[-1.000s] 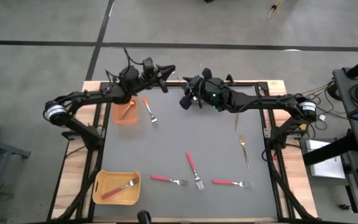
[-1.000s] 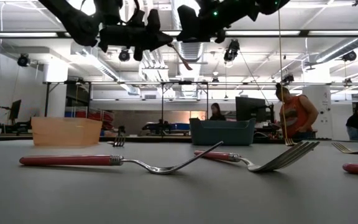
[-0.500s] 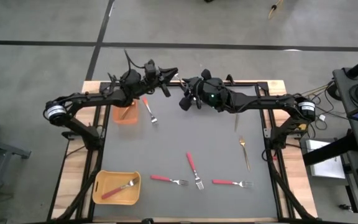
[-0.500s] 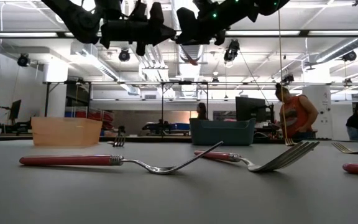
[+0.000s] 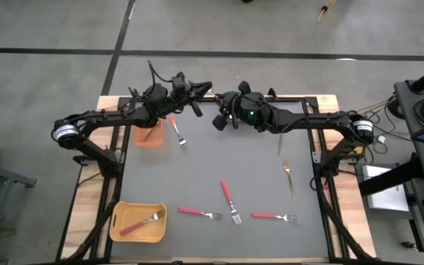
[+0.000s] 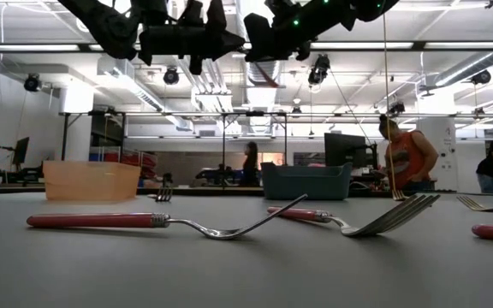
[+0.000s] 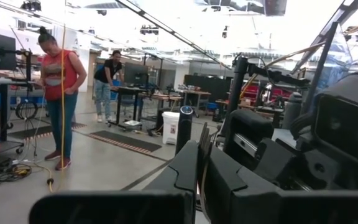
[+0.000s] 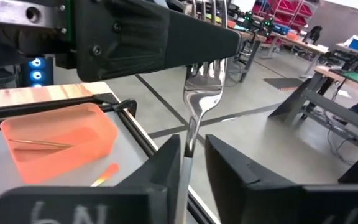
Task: Sort silverware by color (type)
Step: Put the orange fork into the blue bin
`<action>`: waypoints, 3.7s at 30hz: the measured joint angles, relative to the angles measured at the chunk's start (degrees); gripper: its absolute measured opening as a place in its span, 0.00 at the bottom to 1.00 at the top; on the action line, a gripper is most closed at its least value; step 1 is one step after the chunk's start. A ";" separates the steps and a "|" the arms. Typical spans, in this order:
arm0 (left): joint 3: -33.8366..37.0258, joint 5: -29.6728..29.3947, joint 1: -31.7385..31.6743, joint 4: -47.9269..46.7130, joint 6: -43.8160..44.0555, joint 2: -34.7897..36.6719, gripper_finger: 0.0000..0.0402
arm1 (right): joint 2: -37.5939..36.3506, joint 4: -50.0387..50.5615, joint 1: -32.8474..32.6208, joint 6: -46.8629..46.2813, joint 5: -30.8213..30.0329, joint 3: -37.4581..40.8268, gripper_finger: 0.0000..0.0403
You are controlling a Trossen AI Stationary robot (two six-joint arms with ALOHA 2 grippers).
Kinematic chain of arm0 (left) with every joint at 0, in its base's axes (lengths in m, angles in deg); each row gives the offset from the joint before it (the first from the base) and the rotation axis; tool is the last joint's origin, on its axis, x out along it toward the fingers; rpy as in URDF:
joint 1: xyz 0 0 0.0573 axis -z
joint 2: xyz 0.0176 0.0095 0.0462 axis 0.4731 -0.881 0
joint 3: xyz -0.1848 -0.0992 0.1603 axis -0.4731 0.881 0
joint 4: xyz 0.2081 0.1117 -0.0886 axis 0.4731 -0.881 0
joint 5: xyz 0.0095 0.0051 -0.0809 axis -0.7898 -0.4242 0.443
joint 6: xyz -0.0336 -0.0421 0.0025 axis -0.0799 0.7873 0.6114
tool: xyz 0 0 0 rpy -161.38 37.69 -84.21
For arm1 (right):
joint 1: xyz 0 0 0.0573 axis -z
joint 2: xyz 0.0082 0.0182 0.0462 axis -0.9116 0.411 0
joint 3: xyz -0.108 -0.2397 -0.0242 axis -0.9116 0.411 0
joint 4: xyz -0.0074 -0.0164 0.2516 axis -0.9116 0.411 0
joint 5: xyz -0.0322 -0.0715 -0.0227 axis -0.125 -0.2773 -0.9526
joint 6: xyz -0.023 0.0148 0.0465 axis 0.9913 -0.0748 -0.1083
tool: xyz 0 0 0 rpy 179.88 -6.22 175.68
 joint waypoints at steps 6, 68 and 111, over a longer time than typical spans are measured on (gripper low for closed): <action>0.00 -0.09 -0.01 0.01 -0.07 0.00 0.00 | 0.00 -0.03 0.07 1.17 -0.35 0.00 0.04; 0.95 0.52 -3.54 -36.30 -11.64 24.61 0.37 | 34.67 90.27 27.43 49.55 40.17 -48.89 0.03; 0.95 0.31 -3.54 -35.76 -13.25 24.55 0.37 | 37.29 75.55 28.87 47.18 39.64 -39.91 0.03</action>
